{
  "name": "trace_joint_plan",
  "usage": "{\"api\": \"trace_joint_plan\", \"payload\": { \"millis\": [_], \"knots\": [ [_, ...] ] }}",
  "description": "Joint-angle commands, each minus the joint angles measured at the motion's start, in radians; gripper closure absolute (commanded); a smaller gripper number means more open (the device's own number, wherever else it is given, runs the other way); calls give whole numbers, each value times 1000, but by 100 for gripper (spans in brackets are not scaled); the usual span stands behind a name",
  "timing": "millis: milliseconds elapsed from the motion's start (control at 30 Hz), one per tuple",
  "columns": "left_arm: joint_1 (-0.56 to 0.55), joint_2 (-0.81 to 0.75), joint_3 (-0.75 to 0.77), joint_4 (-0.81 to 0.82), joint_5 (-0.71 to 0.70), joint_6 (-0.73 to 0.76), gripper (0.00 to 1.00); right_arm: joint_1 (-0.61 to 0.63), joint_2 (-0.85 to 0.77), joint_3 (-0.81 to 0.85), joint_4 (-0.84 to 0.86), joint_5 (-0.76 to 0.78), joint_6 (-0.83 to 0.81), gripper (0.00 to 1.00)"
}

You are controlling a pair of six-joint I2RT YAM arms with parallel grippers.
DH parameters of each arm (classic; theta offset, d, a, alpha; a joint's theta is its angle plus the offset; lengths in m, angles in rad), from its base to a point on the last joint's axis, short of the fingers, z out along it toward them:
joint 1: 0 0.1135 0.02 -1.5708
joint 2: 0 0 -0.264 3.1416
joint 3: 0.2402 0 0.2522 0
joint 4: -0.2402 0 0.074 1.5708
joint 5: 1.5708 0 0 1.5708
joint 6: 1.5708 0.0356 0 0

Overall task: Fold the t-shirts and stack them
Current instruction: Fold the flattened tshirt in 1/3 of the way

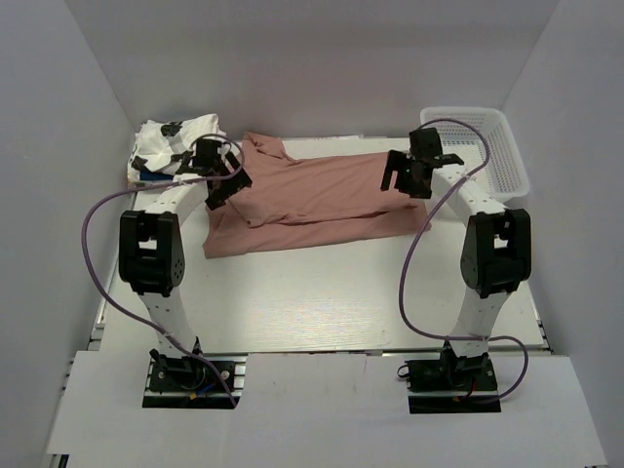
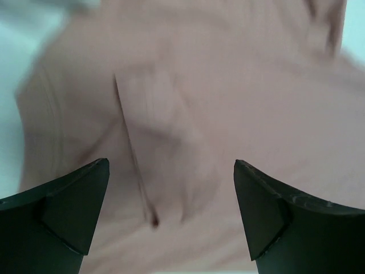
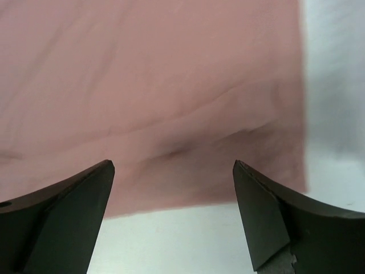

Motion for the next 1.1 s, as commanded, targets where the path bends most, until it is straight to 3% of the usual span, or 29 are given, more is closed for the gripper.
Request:
{"api": "trace_joint_plan", "payload": {
  "millis": [0,33,233,400,567,767,800,867,933,1067],
  "knots": [
    [-36,-156,-143,63,173,73,0,61,-108,-116,71,-108,-21,10],
    [-46,-180,-204,88,248,82,0,71,-131,-163,108,-124,-1,10],
    [-82,-136,-219,83,247,73,0,88,-122,-266,145,-130,34,10],
    [-93,-82,-199,46,216,73,17,88,-115,-285,139,-98,37,10],
    [-102,-71,-222,43,159,62,24,86,-104,-286,125,-73,28,10],
    [-102,-38,-195,23,141,62,44,84,-79,-289,128,-73,30,10],
    [-102,-12,-182,34,141,62,57,84,-81,-291,129,-73,31,10],
    [-102,13,-159,14,132,62,72,83,-78,-288,128,-73,33,10],
    [-102,31,-123,5,132,71,100,84,-79,-289,128,-73,31,10],
    [-102,5,-113,74,176,115,100,81,-89,-303,129,-39,28,10]
  ]
}}
